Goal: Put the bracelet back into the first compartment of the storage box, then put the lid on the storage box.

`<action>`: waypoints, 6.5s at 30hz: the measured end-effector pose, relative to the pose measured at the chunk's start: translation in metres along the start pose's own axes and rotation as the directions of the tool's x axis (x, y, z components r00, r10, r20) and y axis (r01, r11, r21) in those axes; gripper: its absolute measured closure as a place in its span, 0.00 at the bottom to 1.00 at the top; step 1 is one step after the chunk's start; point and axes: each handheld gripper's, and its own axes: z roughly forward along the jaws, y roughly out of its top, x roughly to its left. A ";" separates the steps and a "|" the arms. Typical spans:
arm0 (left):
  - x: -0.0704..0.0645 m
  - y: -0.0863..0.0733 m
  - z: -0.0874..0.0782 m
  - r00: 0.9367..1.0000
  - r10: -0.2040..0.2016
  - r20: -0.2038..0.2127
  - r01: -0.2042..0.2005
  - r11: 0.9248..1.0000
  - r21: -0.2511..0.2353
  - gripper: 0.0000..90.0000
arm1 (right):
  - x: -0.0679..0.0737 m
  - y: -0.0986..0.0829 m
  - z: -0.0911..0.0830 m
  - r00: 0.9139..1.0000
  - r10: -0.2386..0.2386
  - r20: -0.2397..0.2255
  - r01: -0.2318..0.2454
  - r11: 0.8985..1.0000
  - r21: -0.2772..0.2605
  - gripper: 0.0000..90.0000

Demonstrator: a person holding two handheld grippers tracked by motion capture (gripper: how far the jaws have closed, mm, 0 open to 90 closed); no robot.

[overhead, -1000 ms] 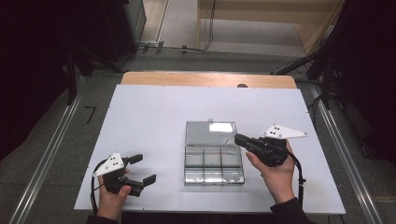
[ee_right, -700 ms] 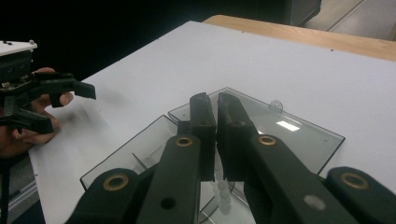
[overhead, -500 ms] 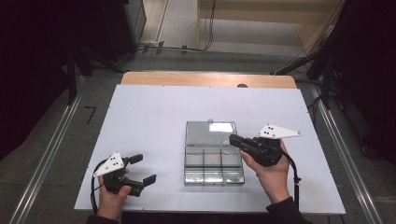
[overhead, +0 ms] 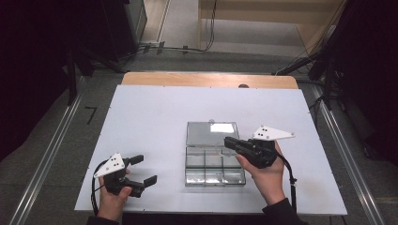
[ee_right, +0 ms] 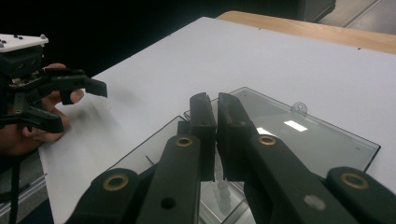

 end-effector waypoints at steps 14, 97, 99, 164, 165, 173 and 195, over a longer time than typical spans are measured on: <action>0.000 0.000 0.000 1.000 0.001 0.000 -0.001 1.000 0.002 0.02 | 0.009 -0.002 0.014 1.000 -0.008 -0.025 0.008 1.000 0.019 0.93; 0.001 0.000 -0.001 1.000 0.001 0.007 -0.001 1.000 -0.003 0.02 | 0.031 -0.003 0.057 0.994 0.004 -0.114 0.004 0.998 0.069 0.62; 0.000 0.000 -0.001 1.000 0.002 0.007 -0.002 1.000 -0.003 0.02 | 0.029 -0.001 0.056 0.993 0.004 -0.116 0.004 0.998 0.067 0.57; 0.000 0.000 -0.001 1.000 0.005 0.014 -0.005 1.000 -0.007 0.02 | -0.081 -0.006 0.039 0.988 0.136 0.075 -0.145 0.981 0.129 0.00; 0.000 0.000 -0.001 1.000 0.005 0.014 -0.005 1.000 -0.007 0.02 | -0.082 -0.007 0.040 0.987 0.141 0.075 -0.149 0.980 0.129 0.00; 0.000 0.000 -0.001 1.000 0.002 0.015 -0.002 1.000 -0.010 0.02 | -0.090 -0.011 0.048 0.983 0.161 0.086 -0.173 0.971 0.163 0.02; 0.000 0.000 -0.001 1.000 0.005 0.012 -0.005 1.000 -0.007 0.02 | -0.108 -0.034 0.064 0.948 0.298 0.110 -0.316 0.922 0.225 0.25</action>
